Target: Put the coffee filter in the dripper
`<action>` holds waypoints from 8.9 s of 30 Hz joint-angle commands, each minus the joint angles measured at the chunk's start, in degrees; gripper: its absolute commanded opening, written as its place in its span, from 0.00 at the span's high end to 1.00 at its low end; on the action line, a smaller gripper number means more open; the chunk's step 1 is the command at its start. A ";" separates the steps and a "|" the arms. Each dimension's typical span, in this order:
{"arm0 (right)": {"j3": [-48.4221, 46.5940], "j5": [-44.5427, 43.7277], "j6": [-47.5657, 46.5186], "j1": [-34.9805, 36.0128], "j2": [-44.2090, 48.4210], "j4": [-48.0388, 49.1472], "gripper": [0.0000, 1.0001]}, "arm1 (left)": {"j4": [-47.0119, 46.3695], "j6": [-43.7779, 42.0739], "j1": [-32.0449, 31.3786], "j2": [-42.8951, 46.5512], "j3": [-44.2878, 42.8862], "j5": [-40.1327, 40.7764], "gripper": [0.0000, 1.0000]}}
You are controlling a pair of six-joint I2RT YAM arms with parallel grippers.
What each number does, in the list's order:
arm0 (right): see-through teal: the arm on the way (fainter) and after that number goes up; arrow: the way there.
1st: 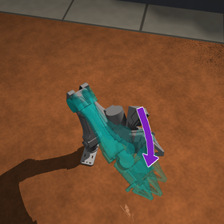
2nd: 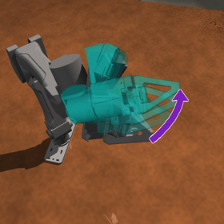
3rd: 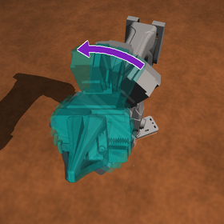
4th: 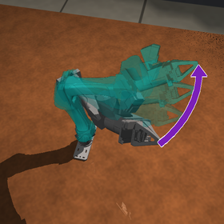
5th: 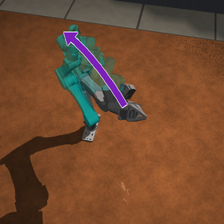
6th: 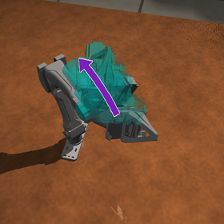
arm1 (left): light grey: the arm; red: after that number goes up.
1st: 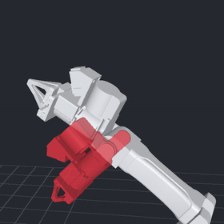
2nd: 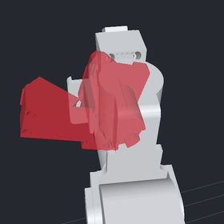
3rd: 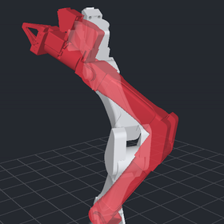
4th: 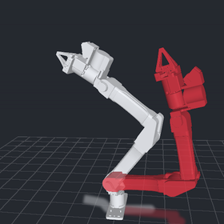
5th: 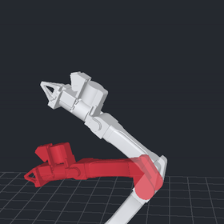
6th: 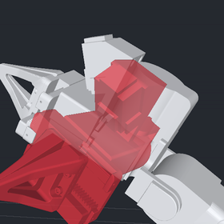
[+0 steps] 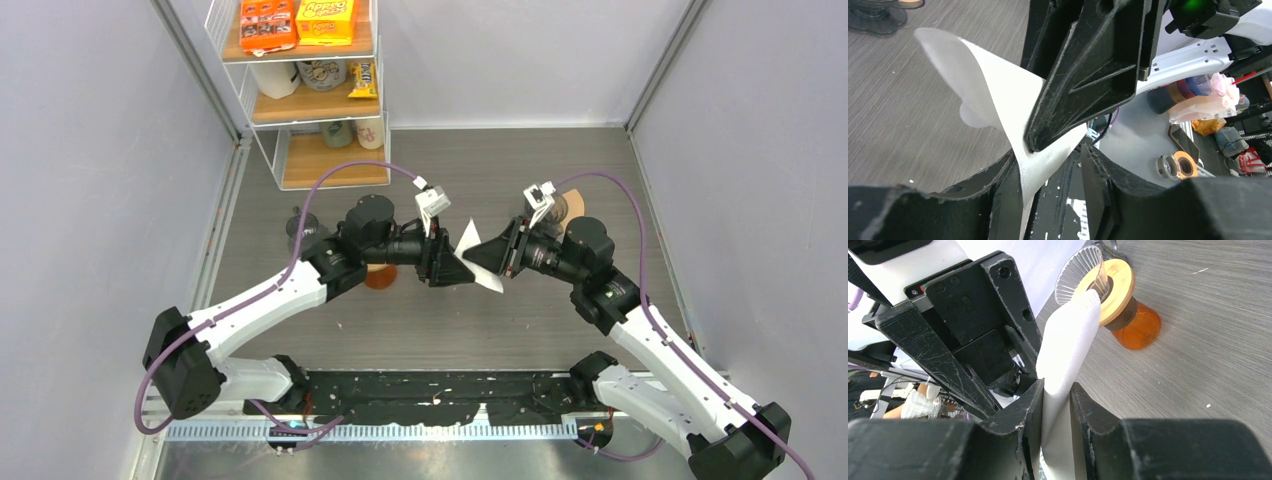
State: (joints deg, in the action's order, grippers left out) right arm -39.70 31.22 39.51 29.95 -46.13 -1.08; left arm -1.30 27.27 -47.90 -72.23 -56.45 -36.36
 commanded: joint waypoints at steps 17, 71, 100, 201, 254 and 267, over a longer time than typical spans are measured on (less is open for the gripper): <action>-1.79 -5.10 -1.19 0.89 2.42 -1.43 0.55 | -2.22 -1.34 -0.18 -0.86 -1.69 -1.53 1.00; 12.20 17.89 -13.95 0.89 17.77 9.44 0.02 | 14.46 -46.28 -0.18 8.79 -0.01 -18.66 1.00; 15.85 19.83 -12.56 2.00 17.54 13.28 0.00 | 6.03 -41.17 -0.18 7.03 -0.28 -20.23 1.00; 11.22 -0.55 -21.74 3.03 29.89 -8.56 0.16 | 0.73 -22.32 -0.18 7.08 1.94 -8.51 1.00; 12.67 -4.44 -18.77 3.09 28.93 3.22 0.13 | 9.92 -12.45 -0.09 5.22 -2.66 -7.24 1.00; 10.60 0.06 -17.64 3.09 22.33 7.77 0.17 | 9.55 -14.01 -0.09 3.46 -3.73 -10.47 1.00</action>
State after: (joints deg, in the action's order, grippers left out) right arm -26.76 28.60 21.15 32.84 -21.04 2.09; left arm 8.86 14.94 -47.90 -68.47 -57.67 -44.10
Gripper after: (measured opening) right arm 0.849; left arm 0.044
